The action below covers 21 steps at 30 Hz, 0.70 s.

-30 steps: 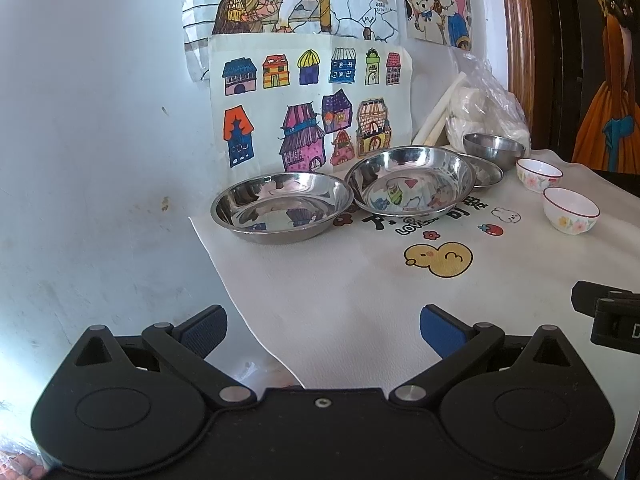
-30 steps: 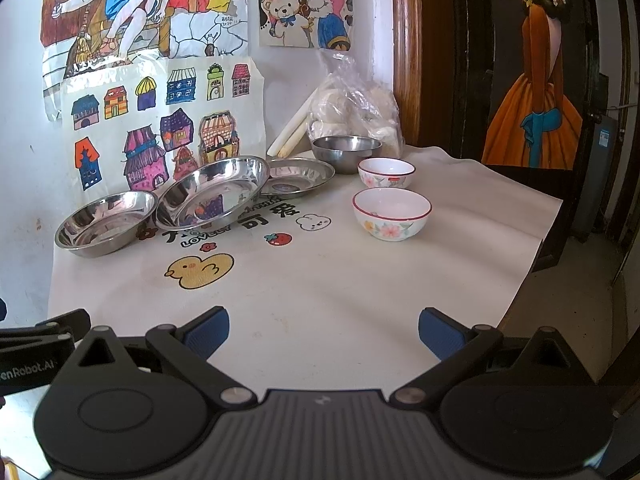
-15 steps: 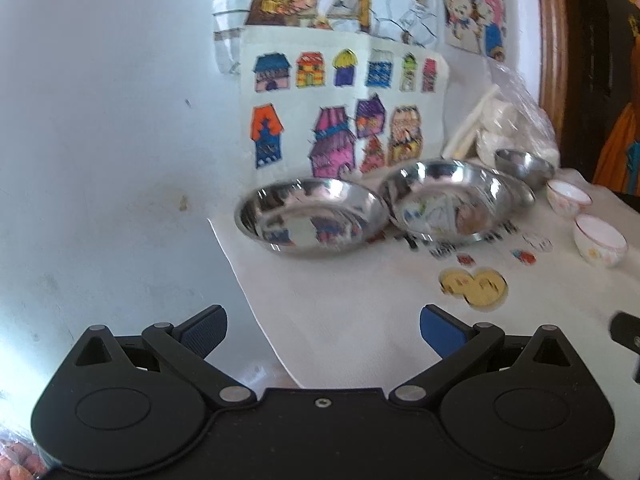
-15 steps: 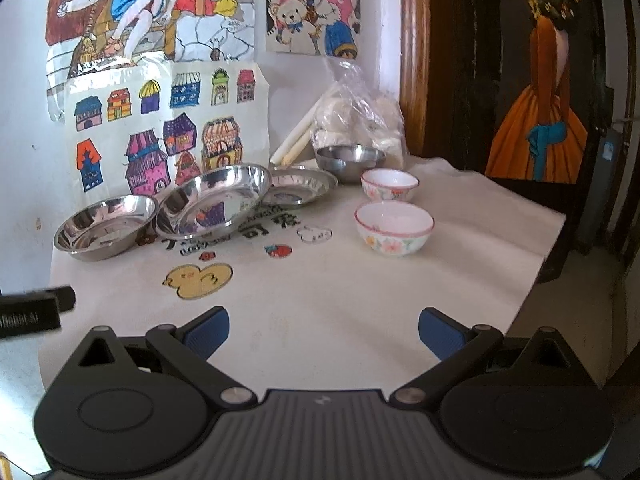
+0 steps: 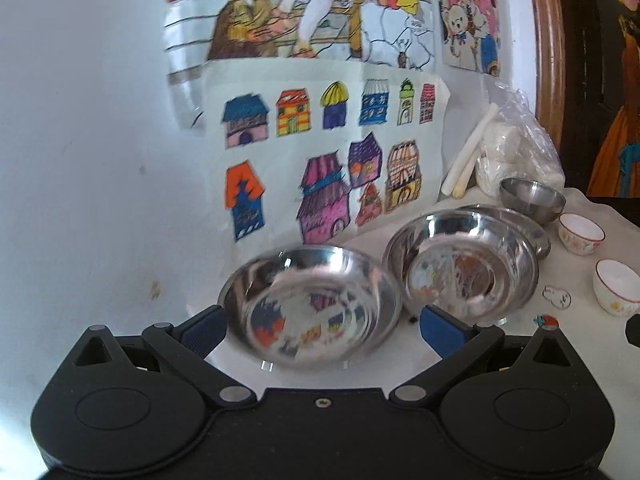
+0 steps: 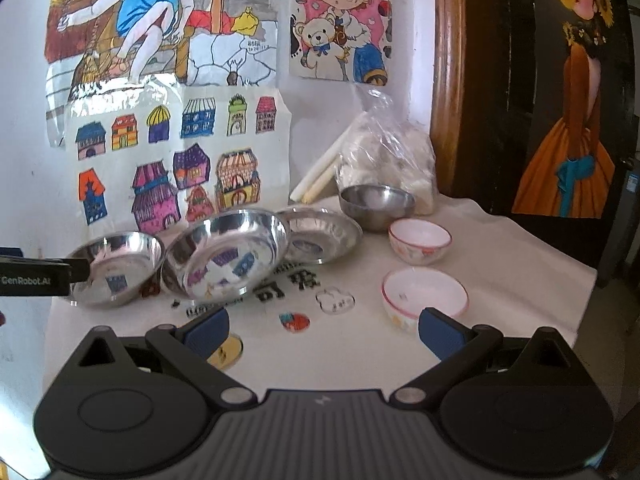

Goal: Organize plates and bowls
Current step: 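Move the left tool to a large steel plate and grasp its rim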

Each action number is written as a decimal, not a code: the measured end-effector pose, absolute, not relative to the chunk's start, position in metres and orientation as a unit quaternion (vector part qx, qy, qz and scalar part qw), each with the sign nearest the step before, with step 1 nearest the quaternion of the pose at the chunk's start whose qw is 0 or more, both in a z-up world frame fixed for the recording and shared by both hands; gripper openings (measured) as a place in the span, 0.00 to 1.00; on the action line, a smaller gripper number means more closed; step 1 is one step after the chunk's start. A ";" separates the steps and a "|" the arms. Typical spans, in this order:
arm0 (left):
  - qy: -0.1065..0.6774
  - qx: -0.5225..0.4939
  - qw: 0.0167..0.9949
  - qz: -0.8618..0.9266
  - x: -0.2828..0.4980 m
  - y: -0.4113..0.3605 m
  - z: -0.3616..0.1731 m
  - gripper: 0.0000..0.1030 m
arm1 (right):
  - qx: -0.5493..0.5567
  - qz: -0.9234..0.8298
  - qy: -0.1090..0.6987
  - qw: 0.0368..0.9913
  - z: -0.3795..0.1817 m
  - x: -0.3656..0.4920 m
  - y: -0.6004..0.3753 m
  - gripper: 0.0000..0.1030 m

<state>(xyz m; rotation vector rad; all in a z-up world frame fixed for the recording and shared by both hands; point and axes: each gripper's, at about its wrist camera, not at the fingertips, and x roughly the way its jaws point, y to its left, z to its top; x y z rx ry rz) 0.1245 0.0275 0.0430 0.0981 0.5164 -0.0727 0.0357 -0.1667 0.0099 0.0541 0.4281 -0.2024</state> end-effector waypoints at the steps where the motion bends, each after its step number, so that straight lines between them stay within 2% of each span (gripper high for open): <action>1: 0.256 0.049 0.965 -0.040 0.130 0.027 0.044 0.99 | 0.028 -0.098 0.211 0.972 0.012 0.040 -0.168 1.00; 11: 0.254 0.072 0.962 -0.067 0.171 0.013 0.049 0.99 | 0.048 -0.065 0.216 0.973 0.019 0.082 -0.174 1.00; 21: 0.243 0.098 0.958 -0.121 0.240 -0.012 0.040 0.99 | 0.111 -0.041 0.255 0.960 -0.001 0.114 -0.172 1.00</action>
